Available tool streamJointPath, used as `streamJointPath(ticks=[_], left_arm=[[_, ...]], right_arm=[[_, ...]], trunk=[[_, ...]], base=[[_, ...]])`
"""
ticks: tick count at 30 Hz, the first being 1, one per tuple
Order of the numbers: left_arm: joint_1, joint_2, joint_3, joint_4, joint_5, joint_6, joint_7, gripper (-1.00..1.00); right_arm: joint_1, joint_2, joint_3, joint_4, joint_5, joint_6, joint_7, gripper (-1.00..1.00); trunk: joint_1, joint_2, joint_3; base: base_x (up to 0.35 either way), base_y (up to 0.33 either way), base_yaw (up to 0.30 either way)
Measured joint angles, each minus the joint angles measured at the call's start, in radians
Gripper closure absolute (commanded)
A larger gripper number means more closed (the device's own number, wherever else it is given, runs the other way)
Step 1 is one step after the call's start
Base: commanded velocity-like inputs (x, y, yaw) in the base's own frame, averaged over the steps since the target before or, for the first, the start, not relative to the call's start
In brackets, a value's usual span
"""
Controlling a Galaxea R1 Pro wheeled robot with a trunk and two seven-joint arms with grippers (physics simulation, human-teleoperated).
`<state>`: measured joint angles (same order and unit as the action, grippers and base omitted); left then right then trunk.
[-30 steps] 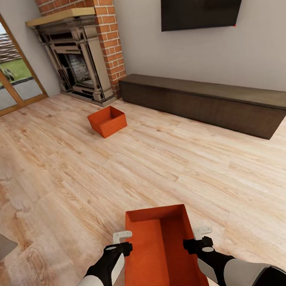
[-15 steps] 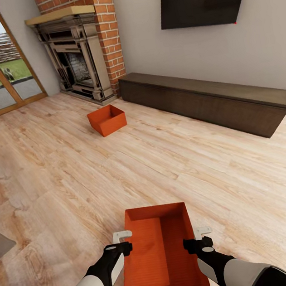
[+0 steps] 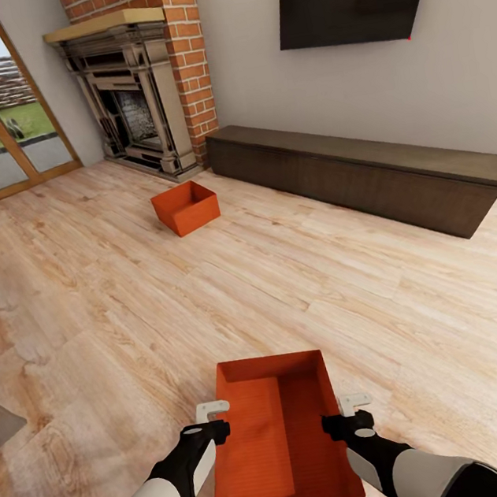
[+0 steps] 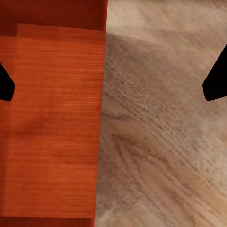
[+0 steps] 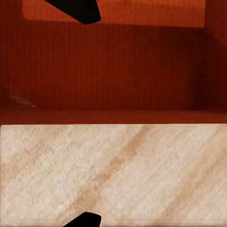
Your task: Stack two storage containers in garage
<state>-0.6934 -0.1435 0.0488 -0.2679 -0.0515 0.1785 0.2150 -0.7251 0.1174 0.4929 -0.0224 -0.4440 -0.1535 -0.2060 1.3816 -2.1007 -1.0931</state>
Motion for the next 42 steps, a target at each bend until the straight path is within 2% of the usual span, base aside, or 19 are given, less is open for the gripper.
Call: streamJointPath(ticks=[11,31,36,42], left_arm=[[0.000,0.000,0.000,0.000,0.000,-0.001,0.001,-1.00],[0.000,0.000,0.000,0.000,0.000,0.001,0.002,-1.00],[0.000,0.000,0.000,0.000,0.000,-0.002,0.002,-1.00],[0.000,0.000,0.000,0.000,0.000,0.001,0.002,-1.00]], right_arm=[[0.000,-0.003,0.000,0.000,0.008,0.000,0.000,-1.00],[0.000,-0.003,0.000,0.000,0.007,0.000,0.000,-1.00],[0.000,-0.003,0.000,0.000,0.007,0.000,0.000,-1.00],[0.000,-0.003,0.000,0.000,0.006,-0.001,0.000,-1.00]], trunk=[[0.000,0.000,0.000],[0.077,-0.140,-0.063],[0.077,-0.140,-0.063],[0.100,-0.182,-0.081]], base=[[0.000,0.000,0.000],[0.000,0.000,0.000],[0.000,0.000,0.000],[0.000,0.000,0.000]])
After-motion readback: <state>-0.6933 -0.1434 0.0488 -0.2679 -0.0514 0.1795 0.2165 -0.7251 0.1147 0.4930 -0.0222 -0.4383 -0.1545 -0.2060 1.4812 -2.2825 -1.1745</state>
